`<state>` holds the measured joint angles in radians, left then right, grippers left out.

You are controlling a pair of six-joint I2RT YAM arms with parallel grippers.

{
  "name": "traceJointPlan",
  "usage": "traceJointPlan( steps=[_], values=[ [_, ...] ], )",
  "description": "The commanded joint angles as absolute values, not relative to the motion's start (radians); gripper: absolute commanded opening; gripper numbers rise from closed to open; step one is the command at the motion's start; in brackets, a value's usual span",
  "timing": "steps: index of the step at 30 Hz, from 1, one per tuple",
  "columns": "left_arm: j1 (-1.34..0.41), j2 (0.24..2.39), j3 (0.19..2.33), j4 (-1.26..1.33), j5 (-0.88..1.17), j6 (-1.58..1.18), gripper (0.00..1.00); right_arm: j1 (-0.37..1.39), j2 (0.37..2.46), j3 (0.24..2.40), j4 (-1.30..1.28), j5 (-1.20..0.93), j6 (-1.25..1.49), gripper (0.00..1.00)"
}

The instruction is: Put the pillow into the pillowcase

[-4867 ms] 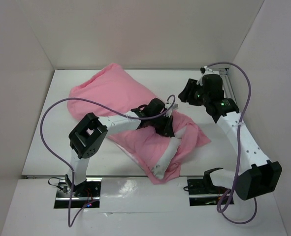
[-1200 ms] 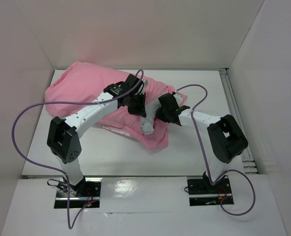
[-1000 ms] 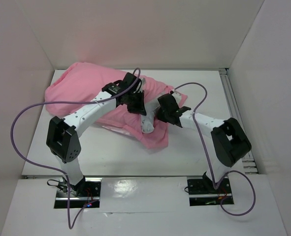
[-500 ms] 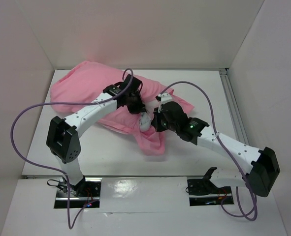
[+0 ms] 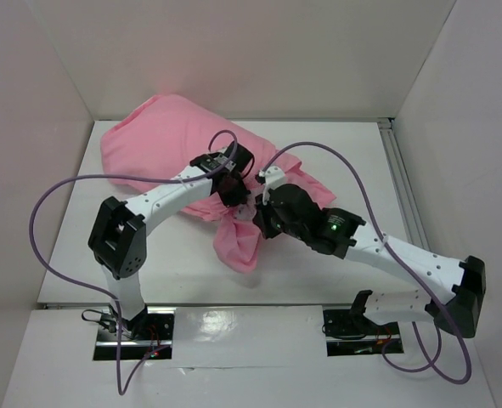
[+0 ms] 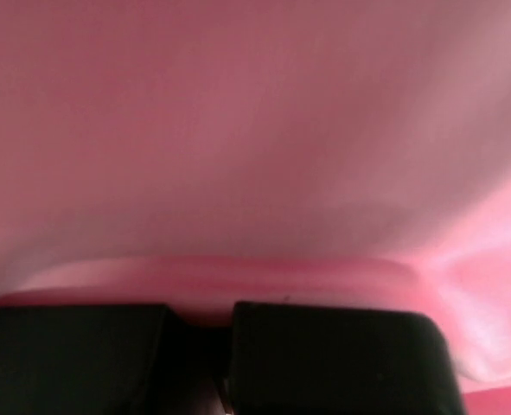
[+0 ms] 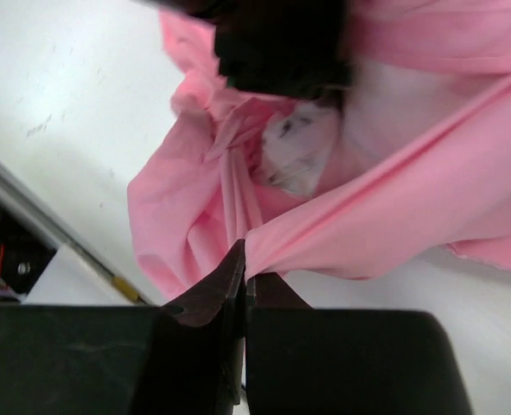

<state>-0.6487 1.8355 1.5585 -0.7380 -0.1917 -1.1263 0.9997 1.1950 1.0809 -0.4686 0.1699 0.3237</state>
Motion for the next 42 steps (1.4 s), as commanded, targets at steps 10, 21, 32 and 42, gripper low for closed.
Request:
traceJointPlan(
  steps=[10,21,32,42],
  values=[
    [-0.712,1.658,1.604,-0.655,-0.067,-0.89,0.26,0.965,1.115,1.126,-0.471,0.397,0.423,0.49],
    [-0.735,1.58,1.635,-0.749,-0.175,-0.712,0.43,0.875,1.023,1.126,-0.656,0.506,0.632,0.28],
    [-0.865,1.744,1.72,-0.769,-0.296,-0.64,0.68,0.529,1.199,1.051,-0.559,0.157,0.759,0.59],
    [-0.842,1.827,1.759,-0.792,-0.315,-0.647,0.09,0.451,1.368,0.997,-0.356,-0.012,0.769,0.58]
  ],
)
